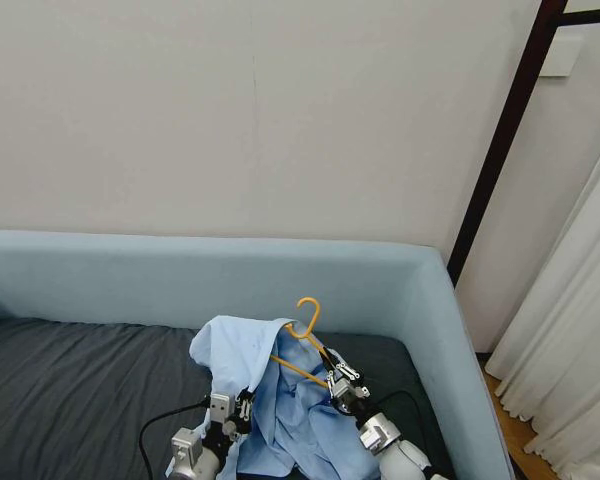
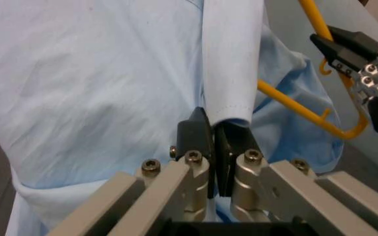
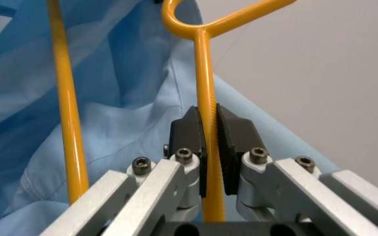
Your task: Pick up the clothes from the sofa and hang them on the clothes hanger.
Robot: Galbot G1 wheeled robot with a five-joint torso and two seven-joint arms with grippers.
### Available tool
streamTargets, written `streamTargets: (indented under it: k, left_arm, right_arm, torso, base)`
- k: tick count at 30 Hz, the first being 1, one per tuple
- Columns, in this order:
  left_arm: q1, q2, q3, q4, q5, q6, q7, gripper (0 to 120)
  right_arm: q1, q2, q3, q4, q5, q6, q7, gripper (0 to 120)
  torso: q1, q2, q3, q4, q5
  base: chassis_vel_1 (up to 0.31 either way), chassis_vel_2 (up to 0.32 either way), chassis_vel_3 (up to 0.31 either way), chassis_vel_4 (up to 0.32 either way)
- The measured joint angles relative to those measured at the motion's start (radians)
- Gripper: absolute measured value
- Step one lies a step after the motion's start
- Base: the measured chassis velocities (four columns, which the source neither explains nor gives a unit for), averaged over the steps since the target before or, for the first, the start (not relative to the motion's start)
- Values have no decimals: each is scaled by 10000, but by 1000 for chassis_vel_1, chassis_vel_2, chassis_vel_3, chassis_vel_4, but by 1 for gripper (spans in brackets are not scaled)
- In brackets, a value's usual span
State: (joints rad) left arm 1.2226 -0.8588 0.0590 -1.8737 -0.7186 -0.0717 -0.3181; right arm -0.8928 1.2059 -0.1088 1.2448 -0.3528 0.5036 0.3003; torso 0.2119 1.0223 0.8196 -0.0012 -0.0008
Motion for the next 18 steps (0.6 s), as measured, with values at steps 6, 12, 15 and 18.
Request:
streamTargets:
  k: [6,12,15,18]
  left_arm:
    - [-34,-213,5,269,75,-43,-67,4]
    - [109,-237,-16,206,473,102,-94,23]
    - [403,-14,-122,72,1244,142,-55,36]
    - [654,209,-175,-105,1728,95,15,47]
  right_arm:
    - [-124,-111,72,232,-297,164,43,5]
    - [-163,-237,118,344,-541,339,51,5]
    - [-164,-199,260,342,-824,482,92,5]
    - [-184,-157,371,338,-1061,577,122,5]
  torso:
    - [0,0,0,-2,0]
    - [0,0,1,-3,0]
    - [0,0,0,-1,0]
    - [1,0,1,1,-1]
  base:
    - [0,0,0,0]
    - [0,0,0,0]
    - [0,0,0,0]
    - [0,0,0,0]
